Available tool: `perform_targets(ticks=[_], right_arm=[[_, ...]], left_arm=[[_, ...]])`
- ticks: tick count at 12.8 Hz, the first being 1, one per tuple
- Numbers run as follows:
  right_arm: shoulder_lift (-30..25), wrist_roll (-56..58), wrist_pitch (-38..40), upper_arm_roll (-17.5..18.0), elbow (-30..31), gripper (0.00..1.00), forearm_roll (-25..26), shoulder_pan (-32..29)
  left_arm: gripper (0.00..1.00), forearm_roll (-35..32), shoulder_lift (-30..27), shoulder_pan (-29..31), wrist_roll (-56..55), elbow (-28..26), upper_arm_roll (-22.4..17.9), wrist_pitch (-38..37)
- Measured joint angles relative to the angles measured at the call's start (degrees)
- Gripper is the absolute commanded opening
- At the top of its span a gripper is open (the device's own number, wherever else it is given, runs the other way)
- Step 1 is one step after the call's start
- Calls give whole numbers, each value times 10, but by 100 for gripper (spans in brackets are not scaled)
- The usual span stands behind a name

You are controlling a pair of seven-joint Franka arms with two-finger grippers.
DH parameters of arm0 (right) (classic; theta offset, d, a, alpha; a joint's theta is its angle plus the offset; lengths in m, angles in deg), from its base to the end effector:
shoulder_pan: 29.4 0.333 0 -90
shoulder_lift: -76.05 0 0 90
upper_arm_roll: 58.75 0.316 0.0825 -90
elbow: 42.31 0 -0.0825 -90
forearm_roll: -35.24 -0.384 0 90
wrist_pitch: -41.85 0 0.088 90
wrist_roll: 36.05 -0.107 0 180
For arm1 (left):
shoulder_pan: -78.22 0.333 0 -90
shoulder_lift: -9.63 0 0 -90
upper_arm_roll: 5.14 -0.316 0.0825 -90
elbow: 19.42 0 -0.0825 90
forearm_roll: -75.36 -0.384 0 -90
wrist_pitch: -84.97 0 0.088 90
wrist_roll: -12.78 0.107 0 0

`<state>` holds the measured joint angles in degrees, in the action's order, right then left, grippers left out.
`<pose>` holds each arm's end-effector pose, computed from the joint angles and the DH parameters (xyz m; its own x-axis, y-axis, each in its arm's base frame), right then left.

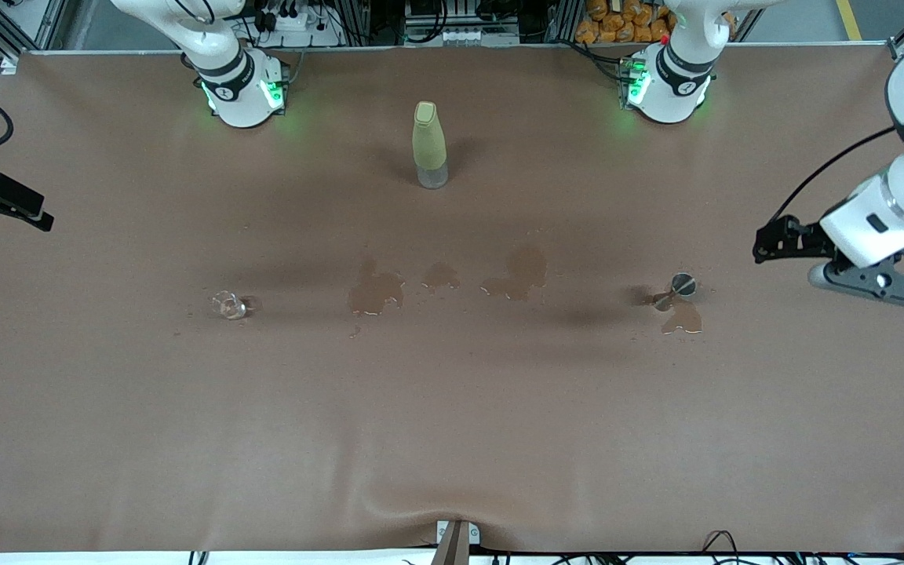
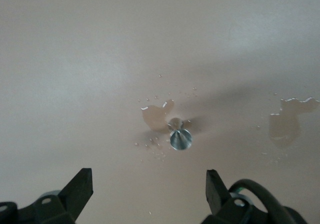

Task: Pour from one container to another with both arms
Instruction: 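Move the left gripper down toward the metal jigger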

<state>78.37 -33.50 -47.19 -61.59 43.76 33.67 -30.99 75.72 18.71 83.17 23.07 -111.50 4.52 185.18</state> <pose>0.5645 -0.0401 0.6327 0.9994 -0.0323 0.0125 -0.0320 -0.9992 -0.0249 0.6082 -0.0441 0.5315 0.9666 -0.2560 -0.0083 -0.2556 -0.9662 0.0347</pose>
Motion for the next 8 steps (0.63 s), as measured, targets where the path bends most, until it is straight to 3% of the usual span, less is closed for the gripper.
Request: perform_targets(ticks=[4, 6, 8], right_arm=[[-1, 9, 13, 0, 0, 100, 0, 0], [-3, 58, 22, -1, 0, 100, 0, -1], [-5, 132, 35, -5, 0, 100, 0, -8]], left_arm=[[100, 55, 22, 22, 95, 0, 0, 8], [100, 83, 32, 29, 174, -2, 0, 8], [100, 152, 42, 59, 268, -20, -1, 10]])
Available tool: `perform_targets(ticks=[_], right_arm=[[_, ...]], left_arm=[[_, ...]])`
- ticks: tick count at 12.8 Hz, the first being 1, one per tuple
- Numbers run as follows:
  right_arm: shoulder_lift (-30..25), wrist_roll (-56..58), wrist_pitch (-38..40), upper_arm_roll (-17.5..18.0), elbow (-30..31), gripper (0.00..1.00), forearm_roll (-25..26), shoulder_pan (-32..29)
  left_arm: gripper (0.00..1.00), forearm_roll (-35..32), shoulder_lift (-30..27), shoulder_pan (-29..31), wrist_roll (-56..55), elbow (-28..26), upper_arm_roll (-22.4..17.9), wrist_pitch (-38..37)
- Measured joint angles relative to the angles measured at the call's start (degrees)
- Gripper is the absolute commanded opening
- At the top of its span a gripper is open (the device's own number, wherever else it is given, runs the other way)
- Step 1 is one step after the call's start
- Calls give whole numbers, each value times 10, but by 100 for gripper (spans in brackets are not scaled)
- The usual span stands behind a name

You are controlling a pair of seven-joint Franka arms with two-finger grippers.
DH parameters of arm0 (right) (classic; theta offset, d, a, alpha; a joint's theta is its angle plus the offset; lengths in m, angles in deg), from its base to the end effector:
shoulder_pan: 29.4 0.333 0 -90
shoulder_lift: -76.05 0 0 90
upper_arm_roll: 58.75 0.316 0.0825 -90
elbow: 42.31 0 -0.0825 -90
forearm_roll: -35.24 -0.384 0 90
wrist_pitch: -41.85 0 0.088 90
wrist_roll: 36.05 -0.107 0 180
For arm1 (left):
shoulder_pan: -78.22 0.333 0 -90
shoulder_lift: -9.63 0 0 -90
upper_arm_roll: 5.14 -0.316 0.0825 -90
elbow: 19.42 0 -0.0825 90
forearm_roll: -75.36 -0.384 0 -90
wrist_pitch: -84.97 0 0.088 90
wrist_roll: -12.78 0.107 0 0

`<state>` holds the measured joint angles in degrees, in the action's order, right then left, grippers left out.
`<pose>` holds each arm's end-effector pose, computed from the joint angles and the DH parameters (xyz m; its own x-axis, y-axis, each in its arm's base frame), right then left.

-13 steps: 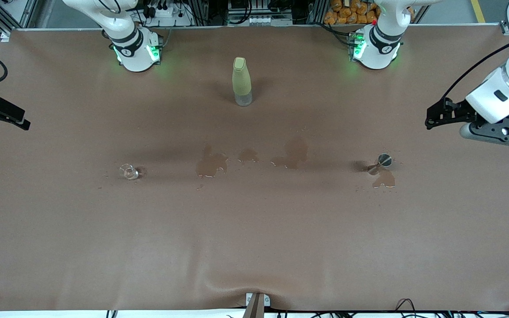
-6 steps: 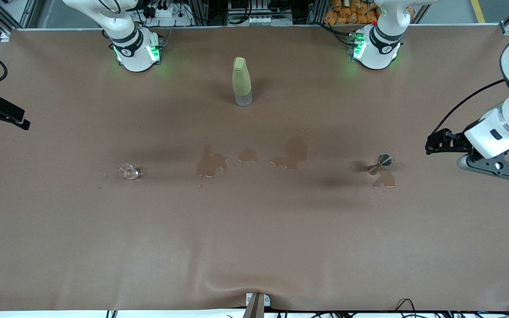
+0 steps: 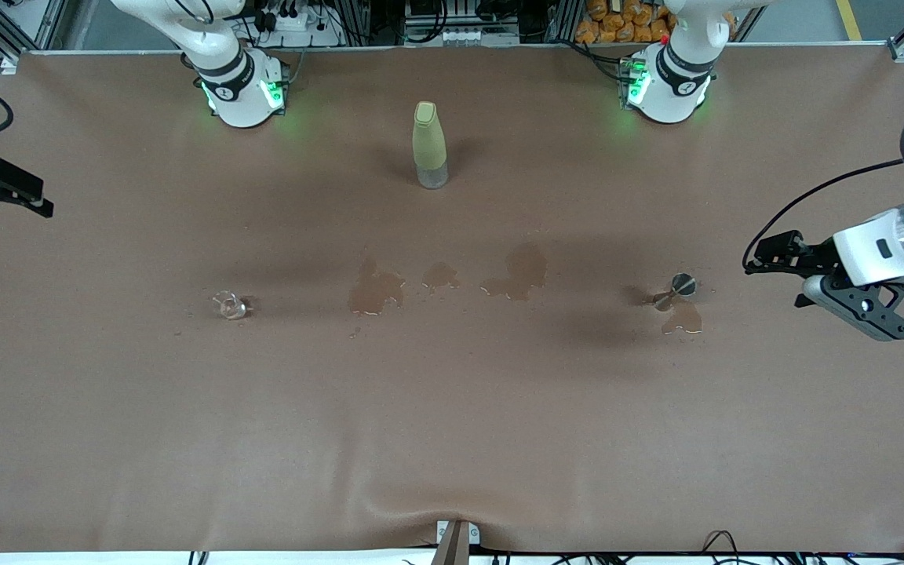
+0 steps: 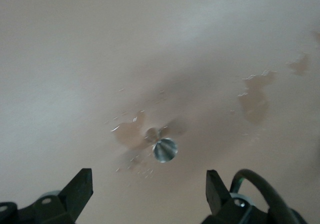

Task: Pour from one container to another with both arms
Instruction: 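Move the left gripper down toward the metal jigger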

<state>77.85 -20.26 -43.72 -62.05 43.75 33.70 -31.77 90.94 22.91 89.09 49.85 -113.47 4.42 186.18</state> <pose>0.5543 -0.0514 0.6327 0.9836 0.1777 -0.0316 0.1766 -0.9837 -0.0350 0.6209 -0.0012 0.4760 0.8540 -0.5130 0.0872 -0.5134 -0.8034 0.3016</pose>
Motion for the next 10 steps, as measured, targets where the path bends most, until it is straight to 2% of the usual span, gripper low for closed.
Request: perform_targets(ticks=[2, 10], right_arm=[[-2, 75, 11, -2, 0, 100, 0, -15], [-3, 414, 22, -11, 1, 100, 0, -72]], left_arm=[[100, 44, 11, 31, 49, -21, -1, 5], [100, 133, 63, 78, 315, -55, 0, 14]])
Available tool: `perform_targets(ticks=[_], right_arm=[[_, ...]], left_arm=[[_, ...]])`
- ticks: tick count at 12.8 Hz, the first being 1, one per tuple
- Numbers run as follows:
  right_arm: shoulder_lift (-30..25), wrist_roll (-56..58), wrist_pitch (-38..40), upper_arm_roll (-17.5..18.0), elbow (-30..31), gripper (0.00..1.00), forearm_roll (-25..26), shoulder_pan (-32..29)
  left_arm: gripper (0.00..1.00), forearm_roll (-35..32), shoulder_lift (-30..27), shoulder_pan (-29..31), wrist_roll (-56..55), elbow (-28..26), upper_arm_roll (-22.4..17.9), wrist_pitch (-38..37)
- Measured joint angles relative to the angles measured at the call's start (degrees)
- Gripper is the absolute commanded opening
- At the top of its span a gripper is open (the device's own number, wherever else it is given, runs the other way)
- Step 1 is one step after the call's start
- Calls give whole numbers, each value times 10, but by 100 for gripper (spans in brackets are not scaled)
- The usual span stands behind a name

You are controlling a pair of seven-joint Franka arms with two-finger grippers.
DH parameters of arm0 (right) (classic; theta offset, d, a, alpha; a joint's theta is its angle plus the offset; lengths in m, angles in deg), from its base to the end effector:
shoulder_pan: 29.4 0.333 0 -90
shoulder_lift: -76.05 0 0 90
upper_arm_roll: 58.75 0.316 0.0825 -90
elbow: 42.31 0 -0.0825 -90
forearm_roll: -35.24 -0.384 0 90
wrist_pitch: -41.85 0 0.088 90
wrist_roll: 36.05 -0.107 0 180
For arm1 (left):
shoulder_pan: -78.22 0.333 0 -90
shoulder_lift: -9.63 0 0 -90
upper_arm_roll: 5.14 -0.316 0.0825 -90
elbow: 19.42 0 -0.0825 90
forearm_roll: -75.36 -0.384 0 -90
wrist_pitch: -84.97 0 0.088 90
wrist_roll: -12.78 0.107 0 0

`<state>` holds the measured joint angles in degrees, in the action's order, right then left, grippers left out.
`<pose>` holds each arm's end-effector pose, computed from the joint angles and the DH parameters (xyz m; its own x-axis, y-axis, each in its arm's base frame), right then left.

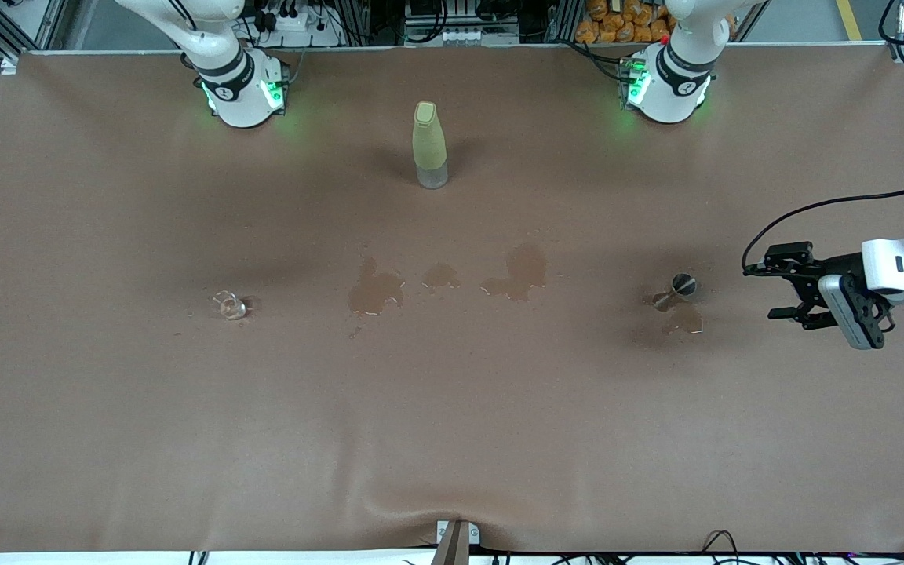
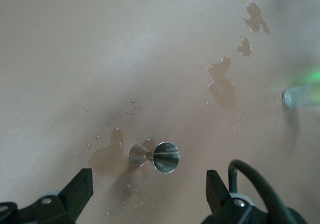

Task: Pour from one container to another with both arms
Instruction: 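Move the left gripper down toward the metal jigger, then grasp the metal jigger with the left gripper while the right gripper reaches the beaker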

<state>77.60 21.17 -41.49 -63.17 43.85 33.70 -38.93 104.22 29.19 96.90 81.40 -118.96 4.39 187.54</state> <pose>0.5356 -0.1292 0.6311 0.7260 0.6874 -0.0204 0.6843 -0.7251 -0.0774 0.6158 0.0657 0.3750 0.6820 -0.6549 0.3255 -0.7194 -0.5207 0.4597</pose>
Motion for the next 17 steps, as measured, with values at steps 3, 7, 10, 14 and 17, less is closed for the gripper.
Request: perform_targets(ticks=[3, 7, 10, 14, 17], right_arm=[[0, 90, 1, -16, 3, 100, 0, -2], [0, 243, 0, -47, 12, 100, 1, -6], [-1, 345, -25, -53, 27, 100, 1, -17], [-16, 386, -100, -60, 100, 100, -7, -17], [-28, 419, -172, -77, 185, 100, -56, -17]], left_arm=[[100, 69, 42, 38, 171, -8, 0, -16], [100, 91, 91, 64, 275, -7, 1, -44], [100, 147, 120, 62, 326, -7, 7, -55], [100, 209, 164, 62, 443, -3, 7, -83], [100, 209, 171, 65, 476, 10, 4, -87]])
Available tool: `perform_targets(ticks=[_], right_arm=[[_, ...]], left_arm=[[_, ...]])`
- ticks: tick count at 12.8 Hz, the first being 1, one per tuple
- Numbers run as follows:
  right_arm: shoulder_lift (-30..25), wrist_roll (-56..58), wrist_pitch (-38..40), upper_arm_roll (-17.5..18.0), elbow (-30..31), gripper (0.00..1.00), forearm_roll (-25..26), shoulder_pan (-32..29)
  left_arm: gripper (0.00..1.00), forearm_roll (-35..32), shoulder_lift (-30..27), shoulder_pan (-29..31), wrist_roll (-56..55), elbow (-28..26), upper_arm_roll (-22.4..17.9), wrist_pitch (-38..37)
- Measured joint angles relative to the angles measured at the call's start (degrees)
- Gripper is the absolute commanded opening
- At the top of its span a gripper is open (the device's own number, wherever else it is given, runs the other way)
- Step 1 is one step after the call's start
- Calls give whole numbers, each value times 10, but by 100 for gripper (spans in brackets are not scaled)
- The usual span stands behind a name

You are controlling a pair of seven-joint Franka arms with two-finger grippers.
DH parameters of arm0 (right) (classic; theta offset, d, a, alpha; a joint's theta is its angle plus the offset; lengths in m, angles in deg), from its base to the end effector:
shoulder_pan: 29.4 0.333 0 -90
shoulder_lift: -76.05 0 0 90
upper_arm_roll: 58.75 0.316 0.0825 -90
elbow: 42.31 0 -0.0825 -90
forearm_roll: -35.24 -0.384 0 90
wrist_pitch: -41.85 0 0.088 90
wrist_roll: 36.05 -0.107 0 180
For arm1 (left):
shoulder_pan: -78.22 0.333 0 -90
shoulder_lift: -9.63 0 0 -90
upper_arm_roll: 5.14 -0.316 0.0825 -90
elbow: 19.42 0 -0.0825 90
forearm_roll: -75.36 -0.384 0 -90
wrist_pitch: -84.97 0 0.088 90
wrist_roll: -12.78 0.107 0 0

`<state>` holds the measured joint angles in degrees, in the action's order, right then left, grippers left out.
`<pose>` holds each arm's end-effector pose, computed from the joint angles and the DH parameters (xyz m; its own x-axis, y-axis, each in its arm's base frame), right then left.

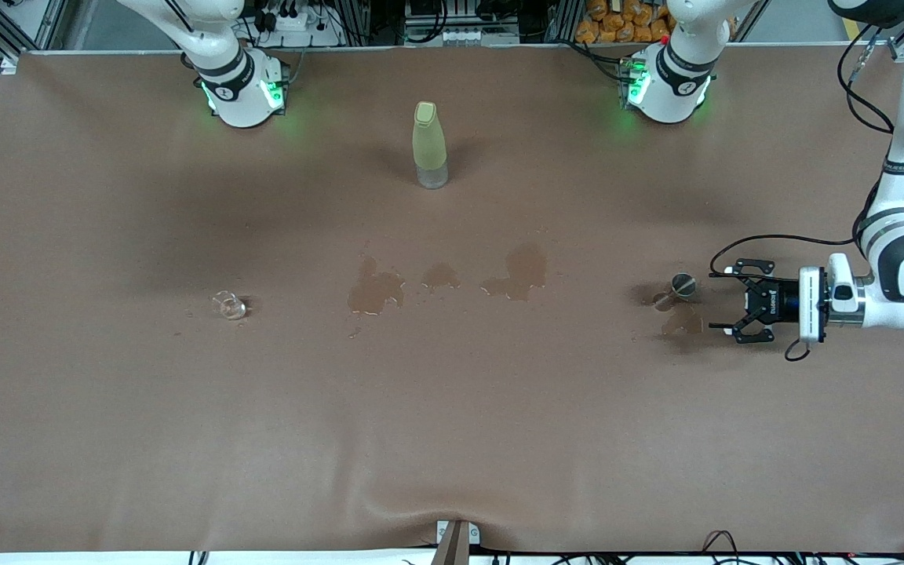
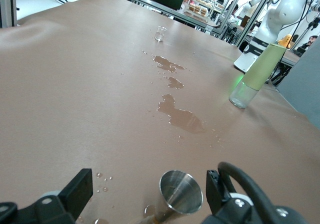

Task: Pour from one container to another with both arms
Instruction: 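Grasp the metal jigger with the left gripper while the right gripper reaches the beaker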

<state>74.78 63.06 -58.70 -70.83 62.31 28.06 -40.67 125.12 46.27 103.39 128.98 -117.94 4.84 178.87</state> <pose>0.5100 -0.2090 0.5316 0.2705 0.9535 0.1327 0.9627 -0.2689 -0.0302 0.6051 0.0936 0.2229 0.3014 -0.4495 0.8409 -0.9418 -0.0027 0.3361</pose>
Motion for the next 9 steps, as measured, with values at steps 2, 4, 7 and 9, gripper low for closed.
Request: perform_targets(ticks=[2, 4, 7, 9], right_arm=[[0, 36, -57, -10, 60, 100, -48, 0], [0, 78, -106, -13, 118, 100, -104, 0], [13, 174, -149, -15, 182, 100, -216, 0], [45, 248, -158, -18, 198, 100, -290, 0]], left_arm=[[100, 0, 12, 15, 40, 1, -5, -13], [100, 0, 43, 33, 78, 1, -6, -23], [100, 1, 77, 37, 116, 2, -5, -24], [100, 4, 94, 42, 135, 2, -5, -28]])
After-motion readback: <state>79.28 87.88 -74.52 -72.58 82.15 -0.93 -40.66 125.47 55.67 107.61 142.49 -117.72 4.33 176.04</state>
